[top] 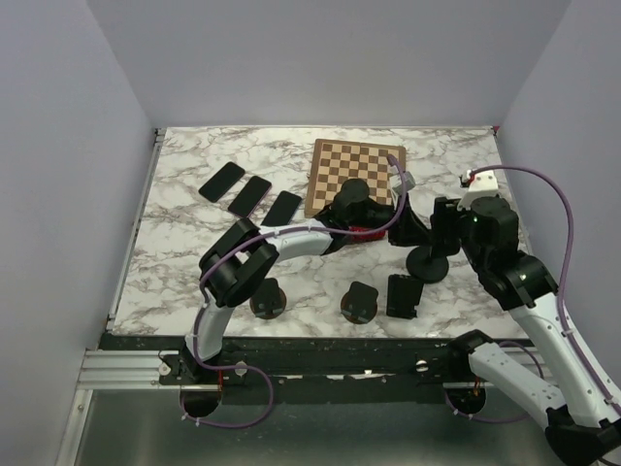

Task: Remove the phone from the phone stand

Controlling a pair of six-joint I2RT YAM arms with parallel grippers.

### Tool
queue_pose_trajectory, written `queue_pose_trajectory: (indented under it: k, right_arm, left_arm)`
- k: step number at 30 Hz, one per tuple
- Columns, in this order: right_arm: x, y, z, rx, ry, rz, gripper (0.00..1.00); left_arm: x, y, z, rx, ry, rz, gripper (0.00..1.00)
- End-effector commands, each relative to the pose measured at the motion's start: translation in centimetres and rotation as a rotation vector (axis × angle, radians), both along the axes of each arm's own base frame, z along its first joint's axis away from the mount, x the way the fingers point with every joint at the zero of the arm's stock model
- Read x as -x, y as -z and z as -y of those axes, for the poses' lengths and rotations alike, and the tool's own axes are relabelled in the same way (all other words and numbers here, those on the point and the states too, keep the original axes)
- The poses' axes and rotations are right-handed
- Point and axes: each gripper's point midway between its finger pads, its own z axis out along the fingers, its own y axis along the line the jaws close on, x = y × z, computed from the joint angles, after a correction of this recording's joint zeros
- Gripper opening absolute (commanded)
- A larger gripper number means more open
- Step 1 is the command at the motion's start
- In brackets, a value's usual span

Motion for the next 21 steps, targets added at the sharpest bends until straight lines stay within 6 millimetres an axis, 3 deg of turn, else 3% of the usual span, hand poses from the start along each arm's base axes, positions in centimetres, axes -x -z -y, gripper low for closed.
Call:
queue_pose_trajectory:
  k: [1, 14, 21]
  right_arm:
    - [0.2, -1.0, 2.1, 0.162, -0.011, 0.024, 0.01]
    - [1.9, -2.4, -1.7, 0.080, -0.249, 0.020, 0.01]
    - [2.4, -3.8, -2.8, -0.019, -0.274, 0.070, 0.01]
  left_arm:
    - [2.2, -1.1, -0.9, 0.022, 0.207, 0.018, 0.00]
    - [1.3, -0.7, -0.6, 0.005, 0.215, 0.044, 0.00]
    - [-0.1, -0.9, 0.1, -0.022, 0.112, 0.032, 0.00]
